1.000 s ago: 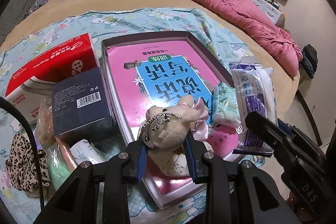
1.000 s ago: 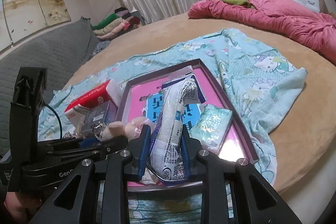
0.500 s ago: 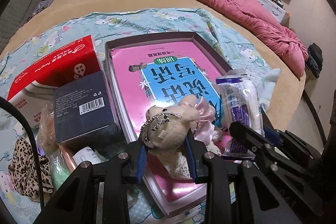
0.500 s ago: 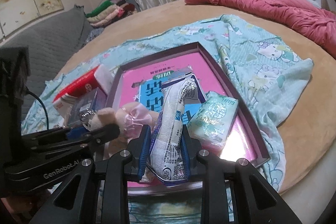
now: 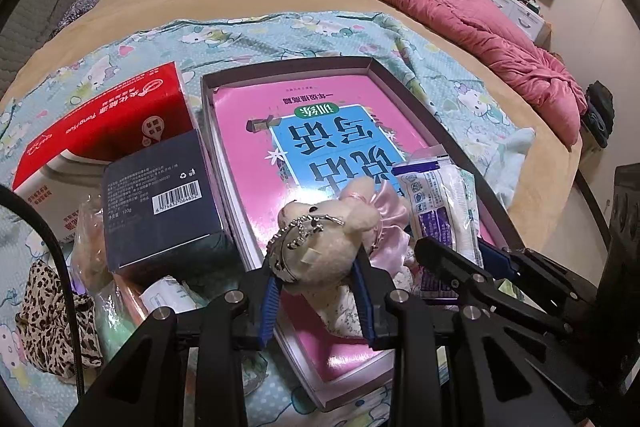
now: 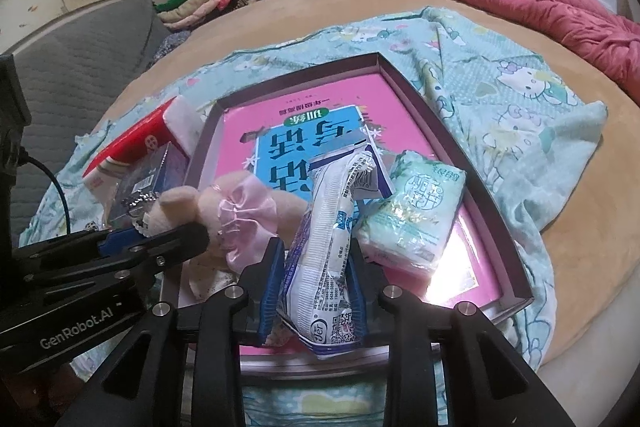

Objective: Organize soft objects
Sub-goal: 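Lower the bunny onto the book with the left tool while the right tool releases the wipes packet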

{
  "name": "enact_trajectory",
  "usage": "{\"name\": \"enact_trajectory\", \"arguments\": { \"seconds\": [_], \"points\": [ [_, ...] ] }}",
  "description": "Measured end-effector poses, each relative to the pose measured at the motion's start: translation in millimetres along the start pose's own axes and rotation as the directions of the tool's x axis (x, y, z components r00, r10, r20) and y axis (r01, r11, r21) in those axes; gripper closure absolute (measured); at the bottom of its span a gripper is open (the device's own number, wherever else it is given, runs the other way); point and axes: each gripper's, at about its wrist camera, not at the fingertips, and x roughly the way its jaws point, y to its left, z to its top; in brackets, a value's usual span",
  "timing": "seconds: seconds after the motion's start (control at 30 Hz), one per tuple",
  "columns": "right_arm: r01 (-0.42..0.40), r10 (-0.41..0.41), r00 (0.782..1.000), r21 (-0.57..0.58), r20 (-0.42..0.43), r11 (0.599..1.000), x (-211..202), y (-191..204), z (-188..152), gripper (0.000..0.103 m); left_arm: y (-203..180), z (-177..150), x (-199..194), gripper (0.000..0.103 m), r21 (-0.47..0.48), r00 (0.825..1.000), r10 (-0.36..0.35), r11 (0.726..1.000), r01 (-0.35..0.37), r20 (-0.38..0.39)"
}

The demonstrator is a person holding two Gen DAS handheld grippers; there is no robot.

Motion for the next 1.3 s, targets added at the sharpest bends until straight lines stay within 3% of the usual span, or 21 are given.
{"name": "enact_trajectory", "arguments": {
  "seconds": [0.27, 0.4, 0.63, 0.8, 1.03, 1.13, 1.3],
  "points": [
    [0.001, -0.001, 1.0, 0.009, 0.021, 1.0, -5.0, -1.6, 0.7, 0.065, 0.0, -1.5, -1.0, 0.069, -0.003, 0.999, -0.031, 1.0, 0.031, -0.016],
    [-0.011, 0.01, 0.998, 0.029, 0.064, 1.0, -14.5, -5.0, 2.1, 0.057, -0.4, -2.4, -1.6, 0.069, -0.012, 0.998, -0.058, 0.998, 0.058, -0.03],
    [-0.021, 0.015, 0.992, 0.05, 0.123, 0.999, -28.7, -9.6, 2.6, 0.054, -1.5, -2.0, 0.0, 0.067, -0.015, 0.998, -0.043, 0.999, 0.043, -0.053],
    [-0.022, 0.014, 0.991, 0.06, 0.134, 0.998, -31.8, -11.6, 3.0, 0.052, 0.8, -1.7, -3.4, 0.059, -0.016, 0.998, -0.031, 0.999, 0.03, -0.048],
    [-0.019, 0.008, 0.99, 0.075, 0.14, 0.997, -32.5, -14.7, 3.0, 0.051, 4.8, 0.1, -7.4, 0.057, -0.02, 0.999, -0.027, 0.999, 0.026, -0.04],
    [-0.016, 0.004, 0.989, 0.084, 0.148, 0.996, -33.9, -16.8, 2.9, 0.047, 6.7, 0.4, -10.7, 0.051, -0.023, 0.999, -0.032, 0.999, 0.031, -0.029],
    [-0.011, -0.003, 0.988, 0.086, 0.155, 0.996, -35.4, -17.0, 3.1, 0.043, 8.4, 0.4, -14.5, 0.049, -0.017, 0.999, -0.041, 0.999, 0.04, -0.021]
  ]
}}
